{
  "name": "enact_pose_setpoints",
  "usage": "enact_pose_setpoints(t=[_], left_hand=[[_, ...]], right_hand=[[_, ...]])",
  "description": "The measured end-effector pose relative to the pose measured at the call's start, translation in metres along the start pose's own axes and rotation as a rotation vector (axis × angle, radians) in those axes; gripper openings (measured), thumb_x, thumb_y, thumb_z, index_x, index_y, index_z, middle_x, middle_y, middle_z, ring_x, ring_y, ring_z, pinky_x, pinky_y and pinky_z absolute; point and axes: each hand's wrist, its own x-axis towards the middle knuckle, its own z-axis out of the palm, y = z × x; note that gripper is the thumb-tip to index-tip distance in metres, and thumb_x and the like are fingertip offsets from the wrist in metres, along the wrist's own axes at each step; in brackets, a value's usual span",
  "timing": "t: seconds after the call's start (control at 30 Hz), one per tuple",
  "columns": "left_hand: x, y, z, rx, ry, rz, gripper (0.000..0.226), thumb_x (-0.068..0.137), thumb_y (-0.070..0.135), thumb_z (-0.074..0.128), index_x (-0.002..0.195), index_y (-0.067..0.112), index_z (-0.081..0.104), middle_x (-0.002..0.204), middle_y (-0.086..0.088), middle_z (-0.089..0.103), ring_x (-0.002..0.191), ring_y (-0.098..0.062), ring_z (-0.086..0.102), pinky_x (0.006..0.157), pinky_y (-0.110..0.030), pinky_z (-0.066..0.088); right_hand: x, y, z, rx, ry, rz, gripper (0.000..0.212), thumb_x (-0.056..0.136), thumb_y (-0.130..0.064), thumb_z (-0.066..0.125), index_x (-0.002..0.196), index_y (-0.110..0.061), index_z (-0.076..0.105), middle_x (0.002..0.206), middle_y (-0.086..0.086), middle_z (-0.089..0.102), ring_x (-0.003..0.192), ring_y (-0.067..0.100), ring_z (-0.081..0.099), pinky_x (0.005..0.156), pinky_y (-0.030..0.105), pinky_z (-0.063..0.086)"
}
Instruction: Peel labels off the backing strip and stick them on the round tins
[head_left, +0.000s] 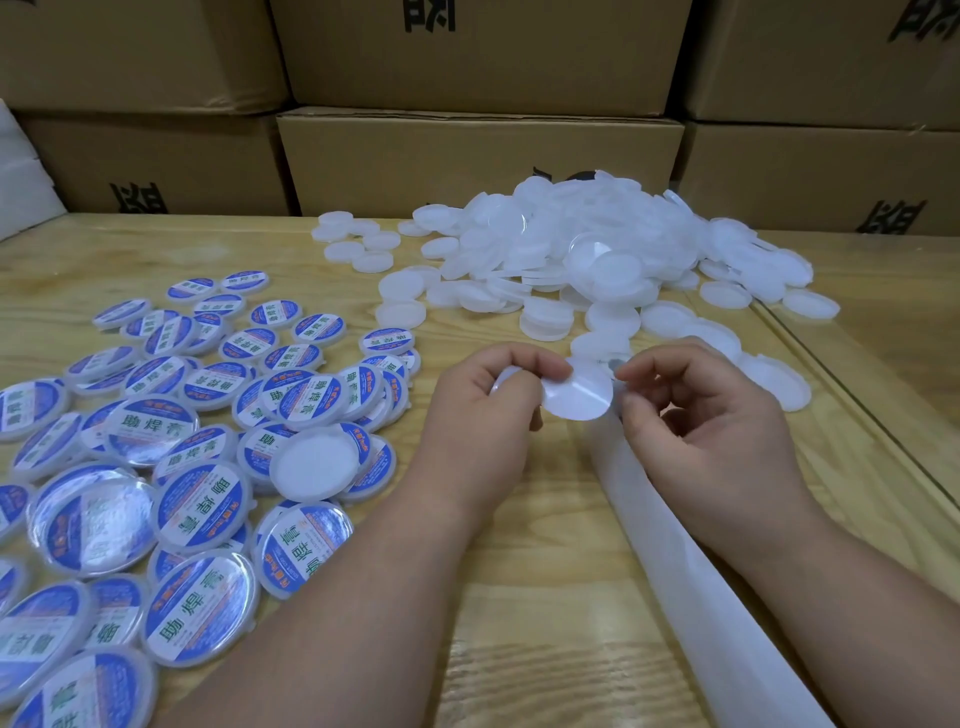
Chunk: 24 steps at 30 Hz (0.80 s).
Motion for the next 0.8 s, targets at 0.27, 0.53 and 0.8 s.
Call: enact_pose_setpoints(t=[0.27, 0.53, 0.8], left_hand=[[0.0022, -0.0030, -0.0008, -0.023, -0.042, 0.001, 0.029, 0.073, 0.018, 0.050, 0.072, 0.030, 0.076, 0.074, -0.001, 0.063, 0.061, -0.010, 0.051, 0.062, -0.027, 0.042], [0.0018, -0.0013, -0.0017, -0.029, -0.036, -0.028, 0.028, 0.071, 0.019, 0.049, 0.071, 0.031, 0.075, 0.073, -0.001, 0.062, 0.057, -0.010, 0.050, 0.052, -0.024, 0.037], [0.0004, -0.0007, -0.0018, 0.005, -0.043, 0.001, 0.029, 0.072, 0.018, 0.050, 0.071, 0.031, 0.075, 0.065, 0.003, 0.057, 0.059, -0.010, 0.050, 0.053, -0.020, 0.038]], right_hand=[[-0.0001, -0.0025, -0.0013, -0.106, -0.023, -0.084, 0.041, 0.082, -0.001, 0.078, 0.089, -0.040, 0.066, 0.097, -0.019, 0.061, 0.066, 0.010, 0.059, 0.056, 0.011, 0.042], [-0.0002, -0.0030, -0.0013, -0.080, -0.020, -0.096, 0.039, 0.082, 0.000, 0.077, 0.083, -0.038, 0.067, 0.096, -0.015, 0.061, 0.064, 0.009, 0.057, 0.057, 0.011, 0.041], [-0.0008, -0.0054, -0.0004, -0.088, -0.053, -0.200, 0.042, 0.082, 0.011, 0.069, 0.090, -0.030, 0.069, 0.107, -0.004, 0.059, 0.071, 0.014, 0.057, 0.055, 0.019, 0.045]])
